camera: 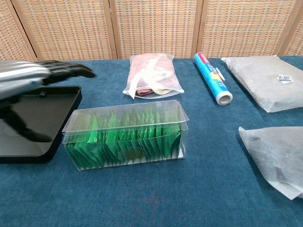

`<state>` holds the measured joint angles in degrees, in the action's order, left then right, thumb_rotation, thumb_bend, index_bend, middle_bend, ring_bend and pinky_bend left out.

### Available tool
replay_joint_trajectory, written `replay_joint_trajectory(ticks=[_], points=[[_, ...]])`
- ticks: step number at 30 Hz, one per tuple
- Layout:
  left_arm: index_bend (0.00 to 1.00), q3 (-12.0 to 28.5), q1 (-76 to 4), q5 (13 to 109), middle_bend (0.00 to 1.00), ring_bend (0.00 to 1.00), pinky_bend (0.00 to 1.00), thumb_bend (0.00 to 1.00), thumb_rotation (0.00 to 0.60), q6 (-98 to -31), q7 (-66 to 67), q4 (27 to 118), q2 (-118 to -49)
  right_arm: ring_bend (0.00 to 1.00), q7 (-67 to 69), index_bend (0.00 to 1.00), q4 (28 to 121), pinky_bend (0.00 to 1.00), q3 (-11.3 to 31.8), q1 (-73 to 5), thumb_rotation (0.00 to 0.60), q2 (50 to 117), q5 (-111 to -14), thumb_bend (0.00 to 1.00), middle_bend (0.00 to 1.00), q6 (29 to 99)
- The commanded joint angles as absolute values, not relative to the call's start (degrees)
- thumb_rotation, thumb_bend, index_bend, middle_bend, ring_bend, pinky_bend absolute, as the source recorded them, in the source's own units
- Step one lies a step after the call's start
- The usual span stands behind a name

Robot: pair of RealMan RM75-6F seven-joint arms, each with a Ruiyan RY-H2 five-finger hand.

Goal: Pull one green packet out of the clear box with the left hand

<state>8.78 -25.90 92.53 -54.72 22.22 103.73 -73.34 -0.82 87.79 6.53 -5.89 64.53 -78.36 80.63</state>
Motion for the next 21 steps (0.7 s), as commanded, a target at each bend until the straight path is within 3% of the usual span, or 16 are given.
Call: replay_joint_trajectory(ticks=[1, 9, 21], points=[[0.0, 11.66, -31.31, 83.87, 0.0, 0.0, 0.0, 0.13, 0.6, -49.71, 33.35, 105.54, -80.92, 0.0, -0.57, 0.0, 87.54, 0.0, 6.56, -5.92, 0.6, 64.54, -78.14, 0.0, 0.0, 80.37], [0.0, 14.3, -36.74, 72.52, 0.0, 0.0, 0.0, 0.13, 0.6, -48.99, 41.64, 105.11, -86.98, 0.0, -0.23, 0.0, 87.21, 0.0, 6.59, -5.99, 0.6, 64.52, -77.83, 0.0, 0.0, 79.9], [0.0, 13.97, -41.35, 61.71, 0.0, 0.0, 0.0, 0.17, 0.6, -52.53, 47.88, 105.9, -87.67, 0.0, 0.07, 0.0, 86.96, 0.0, 6.6, -6.12, 0.6, 64.51, -77.54, 0.0, 0.0, 79.29]])
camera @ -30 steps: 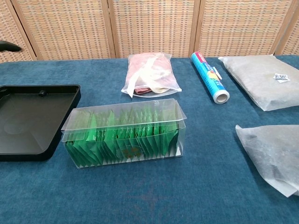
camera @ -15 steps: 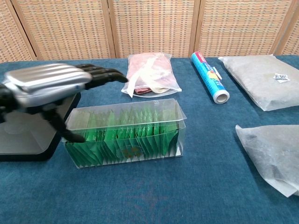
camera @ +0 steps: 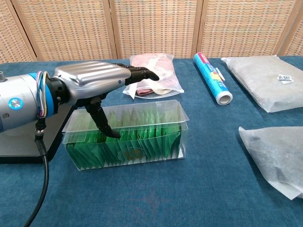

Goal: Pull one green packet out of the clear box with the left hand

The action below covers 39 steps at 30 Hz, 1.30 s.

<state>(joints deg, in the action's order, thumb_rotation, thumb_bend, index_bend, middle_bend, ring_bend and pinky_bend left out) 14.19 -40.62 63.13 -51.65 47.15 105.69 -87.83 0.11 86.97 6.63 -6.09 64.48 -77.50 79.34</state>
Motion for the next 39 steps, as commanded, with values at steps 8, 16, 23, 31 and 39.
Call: replay_joint_trajectory(ticks=[8, 16, 23, 31, 39], points=[[0.0, 13.45, -42.76, 57.52, 0.0, 0.0, 0.0, 0.27, 0.6, -55.11, 47.79, 106.28, -85.84, 0.0, -0.44, 0.0, 86.97, 0.0, 6.5, -6.34, 0.6, 64.72, -77.51, 0.0, 0.0, 78.88], [0.0, 13.39, -43.74, 54.83, 0.0, 0.0, 0.0, 0.29, 0.6, -55.91, 44.13, 106.74, -83.53, 0.0, -0.89, 0.0, 87.08, 0.0, 6.32, -6.43, 0.6, 64.85, -77.55, 0.0, 0.0, 78.64], [0.0, 14.28, -44.63, 52.96, 0.0, 0.0, 0.0, 0.3, 0.6, -55.34, 38.76, 106.86, -81.27, 0.0, -0.68, 0.0, 87.12, 0.0, 6.32, -6.44, 0.6, 64.74, -77.47, 0.0, 0.0, 78.5], [0.0, 15.81, -46.95, 47.86, 0.0, 0.0, 0.0, 0.31, 0.6, -54.18, 36.07, 105.93, -78.81, 0.0, -0.69, 0.0, 87.11, 0.0, 6.26, -6.44, 0.6, 64.74, -77.48, 0.0, 0.0, 78.44], [0.02, 16.9, -49.56, 39.82, 0.0, 0.0, 0.0, 0.32, 0.6, -51.31, 33.25, 105.1, -76.29, 0.0, -0.92, 0.0, 86.99, 0.0, 6.24, -6.5, 0.6, 64.9, -77.44, 0.0, 0.0, 78.38]])
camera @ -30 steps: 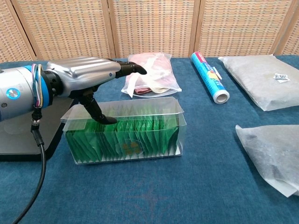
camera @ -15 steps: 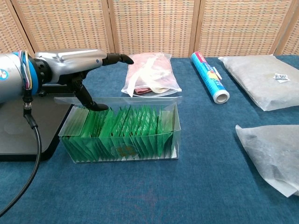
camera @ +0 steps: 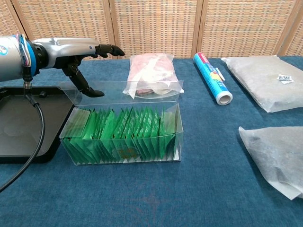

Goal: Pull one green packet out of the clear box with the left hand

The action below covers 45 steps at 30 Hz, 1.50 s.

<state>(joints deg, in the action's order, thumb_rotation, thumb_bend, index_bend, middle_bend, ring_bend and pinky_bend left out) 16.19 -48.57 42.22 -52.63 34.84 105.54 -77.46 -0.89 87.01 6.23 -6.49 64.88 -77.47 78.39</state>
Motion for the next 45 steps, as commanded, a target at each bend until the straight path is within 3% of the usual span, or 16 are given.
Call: replay_joint_trajectory(ticks=[1, 12, 24, 30, 37, 40, 45], points=[[0.02, 17.17, -49.92, 38.65, 0.0, 0.0, 0.0, 0.33, 0.6, -50.62, 32.59, 104.86, -75.64, 0.0, -0.95, 0.0, 86.94, 0.0, 6.24, -6.5, 0.6, 64.93, -77.38, 0.0, 0.0, 78.34], [0.02, 18.41, -51.73, 35.23, 0.0, 0.0, 0.0, 0.35, 0.6, -47.41, 26.74, 102.79, -72.14, 0.0, -1.63, 0.0, 86.77, 0.0, 6.18, -6.66, 0.6, 65.27, -77.15, 0.0, 0.0, 78.01], [0.02, 16.45, -55.42, 31.2, 0.0, 0.0, 0.0, 0.35, 0.6, -44.55, 23.64, 97.3, -73.3, 0.0, -2.08, 0.0, 86.53, 0.0, 6.1, -6.81, 0.6, 65.55, -76.89, 0.0, 0.0, 77.61], [0.07, 15.91, -56.39, 28.5, 0.0, 0.0, 0.0, 0.36, 0.6, -41.15, 20.88, 95.46, -73.14, 0.0, -2.01, 0.0, 86.31, 0.0, 6.24, -6.84, 0.6, 65.6, -76.48, 0.0, 0.0, 77.41], [0.0, 14.21, -57.22, 27.72, 0.0, 0.0, 0.0, 0.36, 0.6, -39.71, 19.17, 93.25, -73.25, 0.0, -2.32, 0.0, 86.24, 0.0, 6.12, -6.91, 0.6, 65.73, -76.55, 0.0, 0.0, 77.29], [0.0, 14.72, -56.57, 29.91, 0.0, 0.0, 0.0, 0.36, 0.6, -39.67, 16.87, 93.31, -72.93, 0.0, -2.32, 0.0, 86.22, 0.0, 6.18, -6.89, 0.6, 65.76, -76.48, 0.0, 0.0, 77.35], [0.02, 14.84, -53.46, 42.01, 0.0, 0.0, 0.0, 0.36, 0.6, -41.1, 13.64, 96.04, -70.9, 0.0, -2.33, 0.0, 86.22, 0.0, 6.21, -6.92, 0.6, 65.74, -76.37, 0.0, 0.0, 77.25]])
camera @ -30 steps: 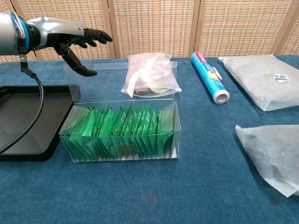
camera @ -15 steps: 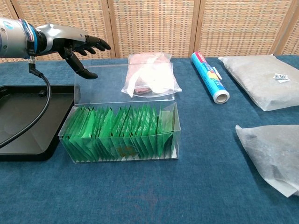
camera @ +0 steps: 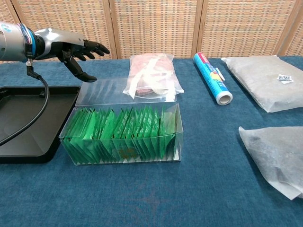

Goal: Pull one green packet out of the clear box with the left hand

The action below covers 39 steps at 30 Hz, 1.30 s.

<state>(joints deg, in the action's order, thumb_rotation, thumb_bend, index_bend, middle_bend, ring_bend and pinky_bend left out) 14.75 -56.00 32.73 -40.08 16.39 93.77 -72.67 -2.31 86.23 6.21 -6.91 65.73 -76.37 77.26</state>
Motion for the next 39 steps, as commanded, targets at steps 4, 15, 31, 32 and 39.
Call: replay_joint_trajectory(ticks=[4, 15, 31, 32, 39], points=[[0.26, 12.39, -51.25, 53.81, 0.0, 0.0, 0.0, 0.36, 0.6, -41.91, 13.57, 98.99, -68.52, 0.0, -2.27, 0.0, 86.26, 0.0, 6.21, -6.89, 0.6, 65.71, -76.4, 0.0, 0.0, 77.32], [0.37, 4.82, -48.48, 73.95, 0.0, 0.0, 0.0, 0.36, 0.6, -44.25, 18.07, 103.3, -64.63, 0.0, -2.27, 0.0, 86.15, 0.0, 6.43, -6.87, 0.6, 65.68, -75.93, 0.0, 0.0, 77.29], [0.45, -0.06, -46.07, 92.29, 0.0, 0.0, 0.0, 0.36, 0.6, -52.82, 14.32, 94.24, -69.22, 0.0, -2.7, 0.0, 86.1, 0.0, 6.51, -6.89, 0.6, 65.84, -75.66, 0.0, 0.0, 77.28], [0.45, -0.28, -45.98, 93.54, 0.0, 0.0, 0.0, 0.36, 0.6, -53.68, 13.52, 93.14, -69.78, 0.0, -2.72, 0.0, 86.09, 0.0, 6.51, -6.9, 0.6, 65.86, -75.64, 0.0, 0.0, 77.25], [0.45, -0.89, -46.4, 96.45, 0.0, 0.0, 0.0, 0.36, 0.6, -54.54, 12.87, 88.05, -72.61, 0.0, -2.92, 0.0, 86.09, 0.0, 6.48, -6.93, 0.6, 65.93, -75.61, 0.0, 0.0, 77.19]])
